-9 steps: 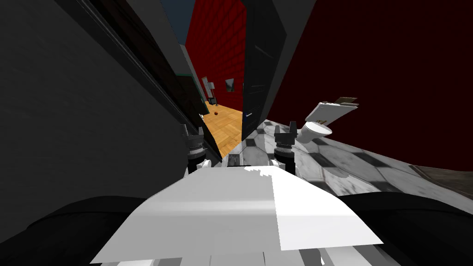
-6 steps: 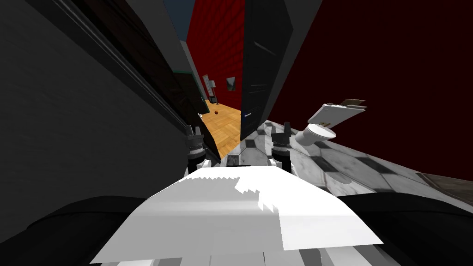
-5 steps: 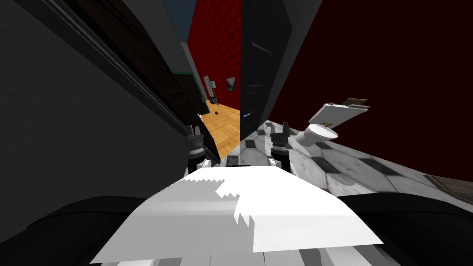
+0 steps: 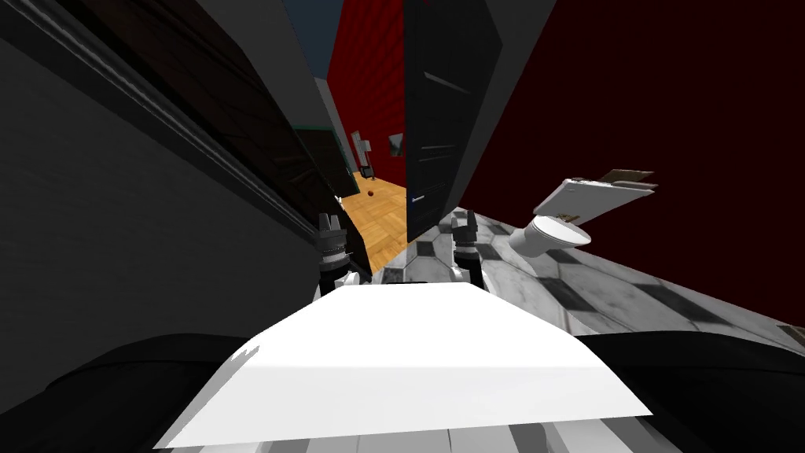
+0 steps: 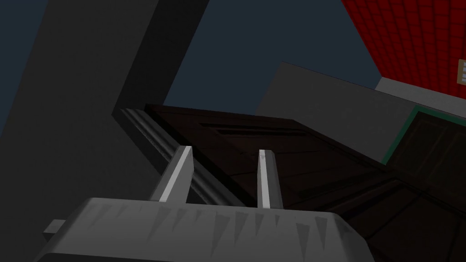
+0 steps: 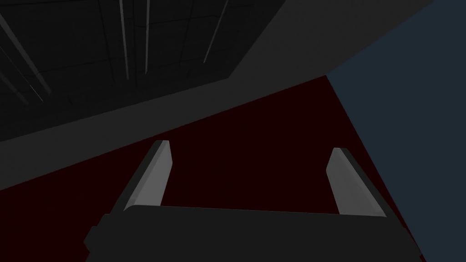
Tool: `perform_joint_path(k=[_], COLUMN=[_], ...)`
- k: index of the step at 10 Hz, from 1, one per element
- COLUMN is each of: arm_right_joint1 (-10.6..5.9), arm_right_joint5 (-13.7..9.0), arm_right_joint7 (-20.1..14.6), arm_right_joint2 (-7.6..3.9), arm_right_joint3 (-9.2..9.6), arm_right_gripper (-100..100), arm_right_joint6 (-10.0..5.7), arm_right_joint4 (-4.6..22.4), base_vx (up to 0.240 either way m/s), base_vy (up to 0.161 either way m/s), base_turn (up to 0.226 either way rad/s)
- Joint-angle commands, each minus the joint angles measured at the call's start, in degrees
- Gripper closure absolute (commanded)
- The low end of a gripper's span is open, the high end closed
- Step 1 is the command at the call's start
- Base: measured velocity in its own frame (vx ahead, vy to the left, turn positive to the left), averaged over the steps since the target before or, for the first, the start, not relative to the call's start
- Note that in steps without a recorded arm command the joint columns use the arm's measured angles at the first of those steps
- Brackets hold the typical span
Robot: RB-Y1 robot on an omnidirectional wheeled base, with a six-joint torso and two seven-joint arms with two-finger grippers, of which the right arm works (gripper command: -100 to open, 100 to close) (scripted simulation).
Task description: Push the door open
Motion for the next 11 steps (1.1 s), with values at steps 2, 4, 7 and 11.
perform_joint_path(k=[2,4,7,11], arm_right_joint1=[-2.5,-4.11,-6.6,-11.02], arm_right_joint5=[0.0,0.0,0.0,0.1], arm_right_joint7=[0.0,0.1,0.1,0.2], arm_right_joint2=[-0.6,-0.89,-1.3,-1.8], arm_right_joint3=[1.47,2.3,3.59,5.89], arm_right_gripper=[-100,-100,-100,-100], arm_right_joint6=[1.48,2.14,3.17,4.99], arm_right_joint4=[3.6,6.1,9.9,16.7], base_vx=[0.131,0.109,0.073,0.102], base_vy=[-0.157,-0.108,-0.099,-0.14], base_turn=[0.118,0.062,0.078,0.108])
